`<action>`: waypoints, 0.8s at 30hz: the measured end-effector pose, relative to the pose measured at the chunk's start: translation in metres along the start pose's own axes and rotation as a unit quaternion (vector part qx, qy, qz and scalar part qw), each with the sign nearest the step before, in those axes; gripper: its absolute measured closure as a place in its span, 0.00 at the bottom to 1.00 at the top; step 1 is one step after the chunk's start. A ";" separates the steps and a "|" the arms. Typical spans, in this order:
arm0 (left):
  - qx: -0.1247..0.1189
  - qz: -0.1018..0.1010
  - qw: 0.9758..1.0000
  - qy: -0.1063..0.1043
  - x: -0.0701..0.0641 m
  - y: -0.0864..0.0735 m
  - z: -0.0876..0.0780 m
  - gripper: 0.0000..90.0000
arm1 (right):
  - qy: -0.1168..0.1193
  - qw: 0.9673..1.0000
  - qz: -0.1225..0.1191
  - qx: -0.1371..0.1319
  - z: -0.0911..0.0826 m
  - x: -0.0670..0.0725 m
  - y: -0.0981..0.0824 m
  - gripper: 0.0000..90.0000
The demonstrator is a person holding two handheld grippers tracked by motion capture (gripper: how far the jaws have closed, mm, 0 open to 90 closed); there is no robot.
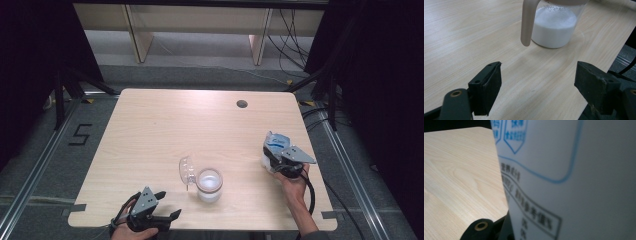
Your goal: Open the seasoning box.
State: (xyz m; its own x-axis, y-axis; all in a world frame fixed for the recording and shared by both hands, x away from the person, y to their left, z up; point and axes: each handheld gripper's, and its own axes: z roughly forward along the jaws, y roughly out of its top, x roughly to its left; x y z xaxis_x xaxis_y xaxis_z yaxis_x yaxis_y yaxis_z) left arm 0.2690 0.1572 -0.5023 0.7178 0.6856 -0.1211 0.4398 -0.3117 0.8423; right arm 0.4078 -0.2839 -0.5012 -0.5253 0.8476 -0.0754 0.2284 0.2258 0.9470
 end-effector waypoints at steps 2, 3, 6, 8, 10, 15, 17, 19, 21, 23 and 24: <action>0.004 0.004 1.000 -0.001 0.000 0.000 0.000 0.24 | -0.009 1.000 -0.001 -0.003 0.001 -0.002 -0.002 0.89; 0.003 0.004 1.000 -0.001 0.000 0.000 0.000 0.24 | -0.005 1.000 0.009 0.004 -0.001 -0.001 -0.002 0.89; 0.000 0.001 1.000 0.000 0.000 0.000 0.000 0.24 | -0.004 1.000 0.006 -0.004 -0.001 -0.005 -0.002 0.89; 0.002 0.000 1.000 -0.001 0.000 0.000 0.000 0.24 | -0.003 1.000 0.020 -0.007 -0.001 -0.004 -0.002 0.89; 0.002 0.002 1.000 0.000 0.000 0.000 0.000 0.24 | -0.005 1.000 0.021 -0.006 -0.002 -0.006 -0.002 0.88; 0.003 0.004 1.000 0.001 0.000 0.000 0.000 0.24 | -0.009 0.999 0.041 -0.001 -0.007 -0.008 -0.005 0.81; 0.003 0.006 1.000 0.001 0.000 0.000 0.000 0.24 | -0.015 0.999 0.035 -0.006 -0.010 -0.008 -0.005 0.80; 0.003 0.004 1.000 0.001 0.000 0.000 0.000 0.24 | -0.014 0.999 0.038 -0.005 -0.012 -0.006 -0.005 0.76; 0.002 0.000 1.000 0.000 0.000 0.000 0.000 0.24 | -0.023 0.999 0.022 -0.019 -0.012 -0.008 -0.004 0.71; 0.003 0.003 1.000 0.001 0.000 0.000 0.000 0.24 | -0.031 0.999 0.026 -0.013 -0.015 -0.008 -0.003 0.64; 0.003 0.006 1.000 0.000 0.000 0.000 0.000 0.24 | -0.032 0.999 0.032 -0.011 -0.016 -0.007 -0.003 0.63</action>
State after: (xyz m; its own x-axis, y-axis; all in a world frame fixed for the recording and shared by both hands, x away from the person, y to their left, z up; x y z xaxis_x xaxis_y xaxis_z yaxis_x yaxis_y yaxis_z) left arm 0.2692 0.1577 -0.5024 0.7227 0.6822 -0.1115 0.4352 -0.3238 0.8401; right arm 0.3976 -0.2985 -0.4985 -0.4575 0.8886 -0.0337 0.2415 0.1607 0.9570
